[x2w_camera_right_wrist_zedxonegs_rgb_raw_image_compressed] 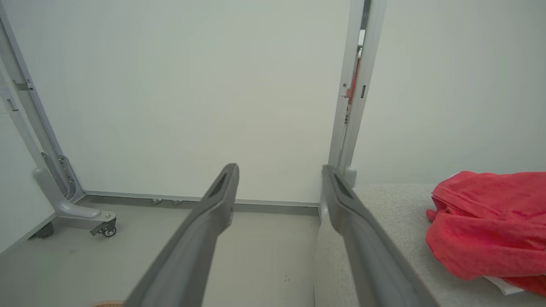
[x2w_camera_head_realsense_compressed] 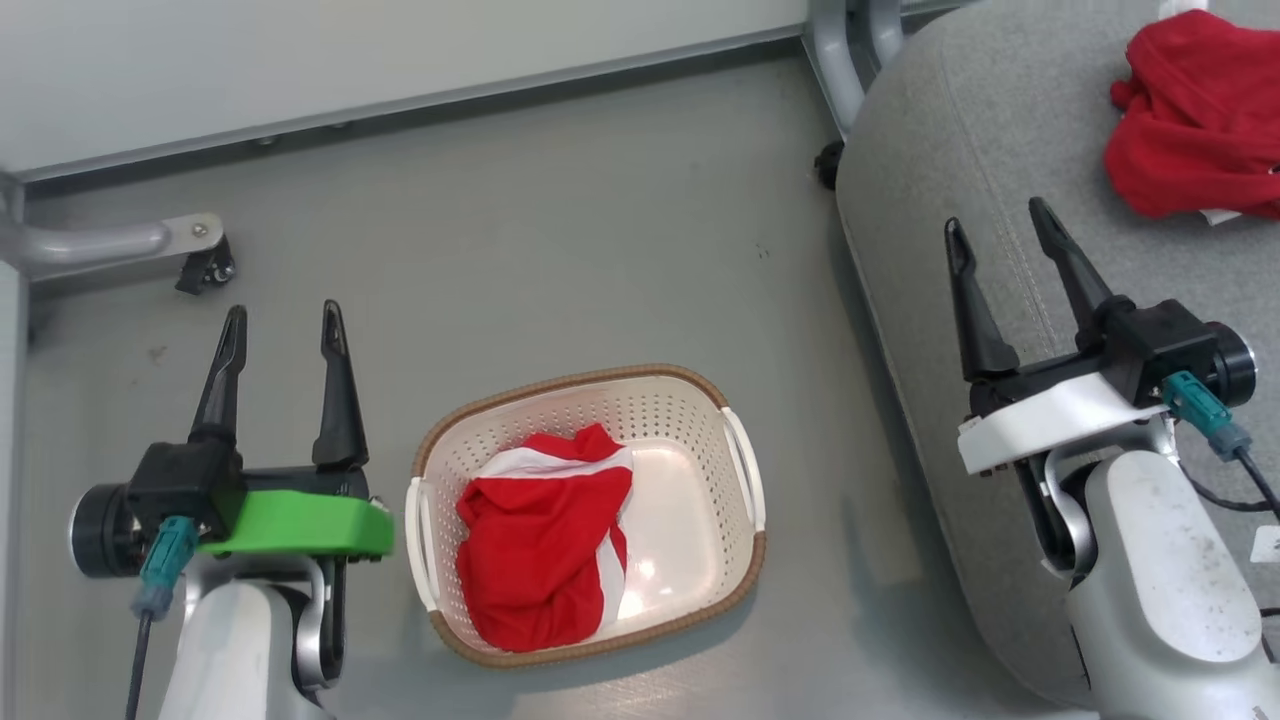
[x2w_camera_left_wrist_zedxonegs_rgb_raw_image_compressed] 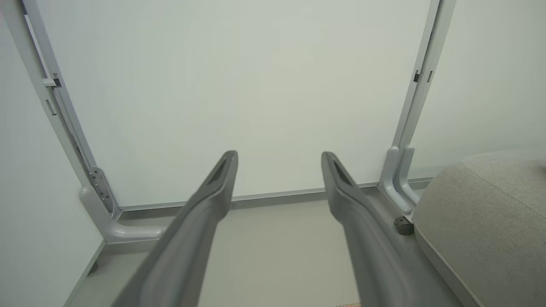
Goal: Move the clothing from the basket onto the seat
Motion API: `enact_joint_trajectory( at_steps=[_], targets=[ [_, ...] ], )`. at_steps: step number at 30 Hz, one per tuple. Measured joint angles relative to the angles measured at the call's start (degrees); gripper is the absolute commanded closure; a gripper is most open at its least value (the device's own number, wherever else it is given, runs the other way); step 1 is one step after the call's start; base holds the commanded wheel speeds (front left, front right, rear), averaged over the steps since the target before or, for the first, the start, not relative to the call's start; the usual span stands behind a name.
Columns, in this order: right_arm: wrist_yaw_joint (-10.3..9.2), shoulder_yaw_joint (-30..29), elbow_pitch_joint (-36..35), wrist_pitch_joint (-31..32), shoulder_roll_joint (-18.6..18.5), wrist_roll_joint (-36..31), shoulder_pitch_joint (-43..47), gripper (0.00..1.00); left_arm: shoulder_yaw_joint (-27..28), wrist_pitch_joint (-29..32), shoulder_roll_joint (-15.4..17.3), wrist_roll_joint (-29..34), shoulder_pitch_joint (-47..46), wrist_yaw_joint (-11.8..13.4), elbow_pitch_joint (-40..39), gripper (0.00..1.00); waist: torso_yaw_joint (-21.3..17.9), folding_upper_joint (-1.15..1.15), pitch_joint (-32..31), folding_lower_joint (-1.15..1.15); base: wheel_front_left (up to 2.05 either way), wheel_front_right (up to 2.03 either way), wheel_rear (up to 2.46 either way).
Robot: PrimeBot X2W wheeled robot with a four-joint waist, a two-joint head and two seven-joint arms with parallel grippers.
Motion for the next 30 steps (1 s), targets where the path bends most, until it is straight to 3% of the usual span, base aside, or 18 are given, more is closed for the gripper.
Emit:
enact_joint_trajectory(
  at_steps=[11,30],
  targets=[
    [0.00,1.5,-2.1,0.0,2.2,-1.1,6.6,0.00,3.4,0.0,-0.7,1.8,6.1,-1.5,0.1,0.00,3.9,0.00,-5.8,0.00,0.00,0.00,0.00],
    [-0.01,0.9,-4.6,0.0,2.9,-0.7,16.1,0.00,3.0,0.0,-1.4,3.0,11.3,-2.7,1.4,0.00,5.0,0.00,-10.0,0.00,0.00,0.00,0.00]
  ],
)
